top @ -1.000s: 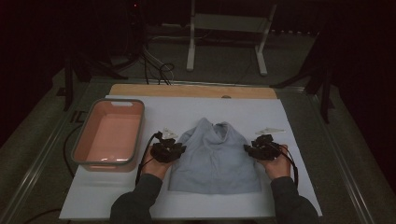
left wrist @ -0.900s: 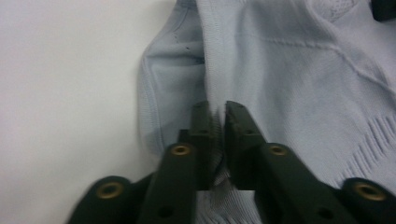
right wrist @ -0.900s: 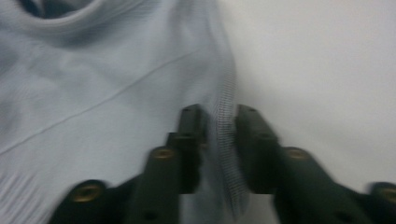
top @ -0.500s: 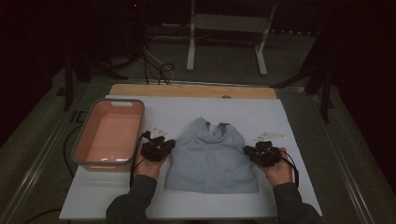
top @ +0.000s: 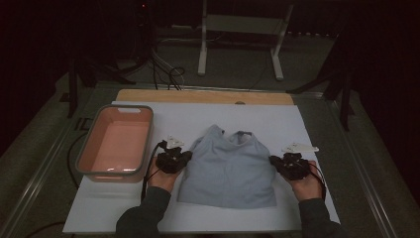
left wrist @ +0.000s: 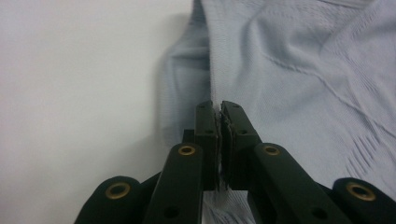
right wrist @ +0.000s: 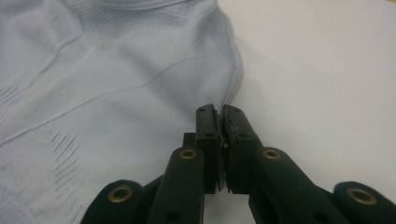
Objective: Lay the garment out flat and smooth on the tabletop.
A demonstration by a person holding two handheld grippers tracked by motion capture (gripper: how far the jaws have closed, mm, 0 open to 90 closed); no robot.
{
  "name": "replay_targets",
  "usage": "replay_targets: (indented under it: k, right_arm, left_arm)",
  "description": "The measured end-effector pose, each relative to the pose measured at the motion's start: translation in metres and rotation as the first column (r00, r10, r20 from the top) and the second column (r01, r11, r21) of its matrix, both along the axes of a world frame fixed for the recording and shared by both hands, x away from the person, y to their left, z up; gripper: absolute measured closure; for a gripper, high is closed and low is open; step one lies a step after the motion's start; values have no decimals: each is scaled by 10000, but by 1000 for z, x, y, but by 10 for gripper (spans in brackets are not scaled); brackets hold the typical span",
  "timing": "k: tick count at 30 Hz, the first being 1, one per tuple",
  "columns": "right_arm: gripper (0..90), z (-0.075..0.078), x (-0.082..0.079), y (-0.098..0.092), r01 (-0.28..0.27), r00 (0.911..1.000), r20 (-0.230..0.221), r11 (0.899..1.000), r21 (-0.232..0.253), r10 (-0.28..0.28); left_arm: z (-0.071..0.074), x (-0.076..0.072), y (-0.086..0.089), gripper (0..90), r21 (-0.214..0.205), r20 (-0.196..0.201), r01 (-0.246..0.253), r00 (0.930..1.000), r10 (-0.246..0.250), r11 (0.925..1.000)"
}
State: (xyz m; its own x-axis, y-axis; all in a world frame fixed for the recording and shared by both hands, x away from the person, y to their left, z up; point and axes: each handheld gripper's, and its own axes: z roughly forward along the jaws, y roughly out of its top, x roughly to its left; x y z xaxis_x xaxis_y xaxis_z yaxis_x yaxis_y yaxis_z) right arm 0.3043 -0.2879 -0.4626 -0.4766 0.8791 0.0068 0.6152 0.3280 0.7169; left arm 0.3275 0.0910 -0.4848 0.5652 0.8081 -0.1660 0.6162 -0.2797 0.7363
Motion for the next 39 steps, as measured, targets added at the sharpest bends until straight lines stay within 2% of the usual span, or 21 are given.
replay_targets:
  k: [4, 9, 13, 24, 29, 35, 36, 38, 39]
  right_arm:
    - [861, 6, -3, -10, 372, 9989, 276, 9992, -122, -369]
    - [860, 13, -7, -21, 842, 9946, 619, 9964, -81, -836]
    - [855, 7, -9, -20, 692, 9968, 414, 9973, -239, -682]
    - [849, -9, -10, 6, -162, 9997, -200, 9986, -503, 152]
    - [849, -14, -13, 13, -470, 9980, -444, 9972, -574, 445]
    - [849, -12, -21, 10, -602, 9970, -525, 9963, -607, 570]
    - [848, -11, -22, 8, -564, 9975, -464, 9965, -621, 536]
    - [816, -10, -25, 6, -447, 9983, -400, 9975, -556, 425]
    - [728, -9, -26, 5, -373, 9990, -285, 9977, -562, 358]
  left_arm:
    - [-2, -3, -11, 864, -87, -97, 448, 9989, -449, 9990]
    - [-3, -12, -22, 863, 30, -137, 1057, 9943, -1057, 9944]
    - [-3, -15, -14, 863, -21, -206, 938, 9954, -938, 9956]
    - [-1, -16, 15, 868, -138, -308, 148, 9994, -152, 9998]
    - [-1, -21, 17, 868, -202, -280, 300, 9991, -306, 9993]
    - [-3, -28, 14, 862, -137, -280, 500, 9983, -504, 9987]
    - [-3, -30, 14, 841, -205, -223, 487, 9985, -492, 9986]
    - [-2, -33, 14, 690, -206, -39, 586, 9983, -587, 9981]
    - [-2, -36, 14, 635, -192, 20, 551, 9985, -551, 9983]
